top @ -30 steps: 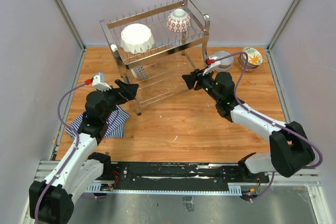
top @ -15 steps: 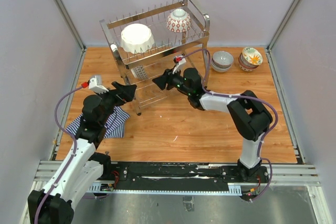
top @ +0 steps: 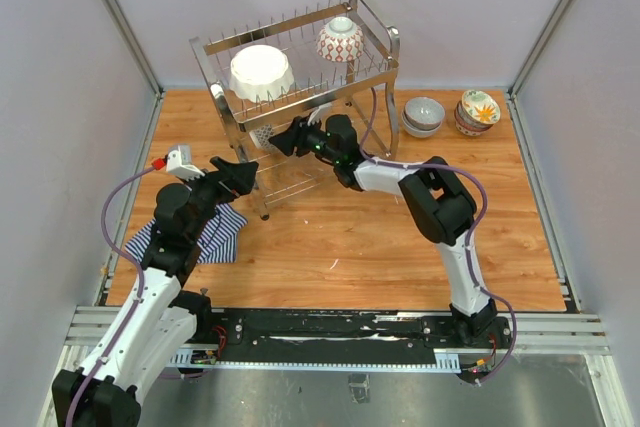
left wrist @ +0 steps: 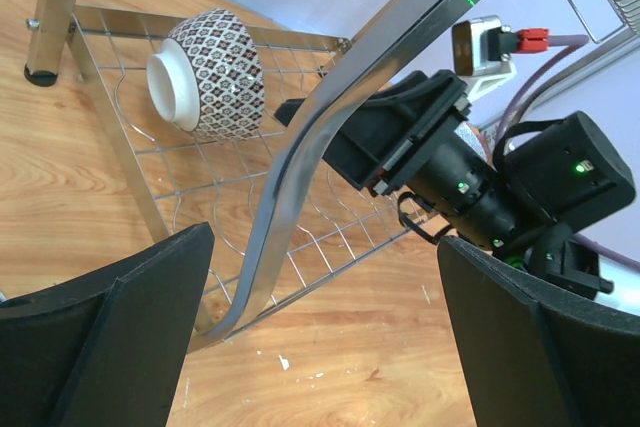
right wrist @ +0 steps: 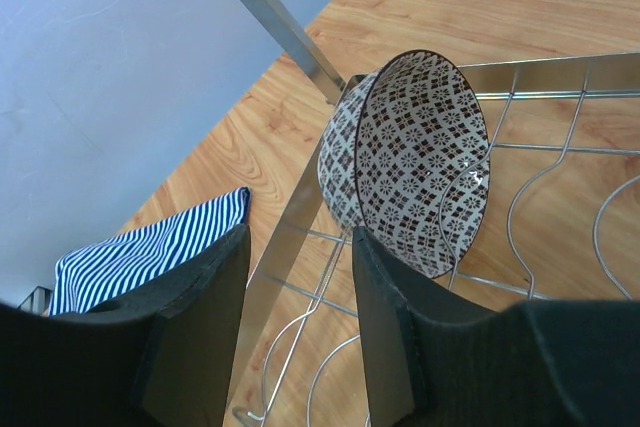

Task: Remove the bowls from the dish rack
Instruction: Pick up the bowl from the dish rack.

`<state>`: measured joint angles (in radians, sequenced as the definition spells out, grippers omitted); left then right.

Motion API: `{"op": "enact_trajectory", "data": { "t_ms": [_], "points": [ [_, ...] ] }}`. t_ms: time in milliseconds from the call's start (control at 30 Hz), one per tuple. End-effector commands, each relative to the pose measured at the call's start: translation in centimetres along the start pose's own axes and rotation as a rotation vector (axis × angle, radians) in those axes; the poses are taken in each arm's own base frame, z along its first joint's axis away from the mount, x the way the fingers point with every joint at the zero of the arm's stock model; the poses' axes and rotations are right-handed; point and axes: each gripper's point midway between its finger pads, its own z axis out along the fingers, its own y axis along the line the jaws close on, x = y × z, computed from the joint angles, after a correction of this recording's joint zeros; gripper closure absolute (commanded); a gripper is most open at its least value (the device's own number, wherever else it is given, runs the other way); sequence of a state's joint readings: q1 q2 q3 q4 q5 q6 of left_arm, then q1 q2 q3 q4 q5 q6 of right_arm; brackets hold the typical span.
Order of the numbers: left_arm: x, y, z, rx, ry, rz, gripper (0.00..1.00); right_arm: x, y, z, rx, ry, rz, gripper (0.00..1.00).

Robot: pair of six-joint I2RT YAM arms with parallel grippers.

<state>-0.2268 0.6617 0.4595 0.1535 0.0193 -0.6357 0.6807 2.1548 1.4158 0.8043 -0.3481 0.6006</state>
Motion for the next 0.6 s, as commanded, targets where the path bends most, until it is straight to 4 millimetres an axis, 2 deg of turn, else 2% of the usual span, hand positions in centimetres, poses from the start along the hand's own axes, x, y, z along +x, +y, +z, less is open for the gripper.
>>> {"op": "enact_trajectory", "data": {
  "t_ms": [0, 233, 500, 567],
  "points": [
    [-0.1, -0.2, -0.2, 0.009, -0.008, 0.006, 0.00, 0.0, 0.8, 1.6, -0.039, 0.001, 0.034, 0.53],
    [0.0, -0.2, -0.2, 0.009, -0.004, 0.010, 0.00, -0.1, -0.2, 3.2, -0.045, -0.010, 0.078, 0.53],
    [0.1, 0.1, 0.0, 0.001, -0.003, 0.021, 0.00, 0.0, -1.1, 4.0, -0.041, -0.013, 0.099, 0.54],
    [0.1, 0.1, 0.1, 0.002, -0.003, 0.021, 0.01, 0.2, -1.4, 4.3, -0.046, -0.010, 0.110, 0.57]
  ]
}}
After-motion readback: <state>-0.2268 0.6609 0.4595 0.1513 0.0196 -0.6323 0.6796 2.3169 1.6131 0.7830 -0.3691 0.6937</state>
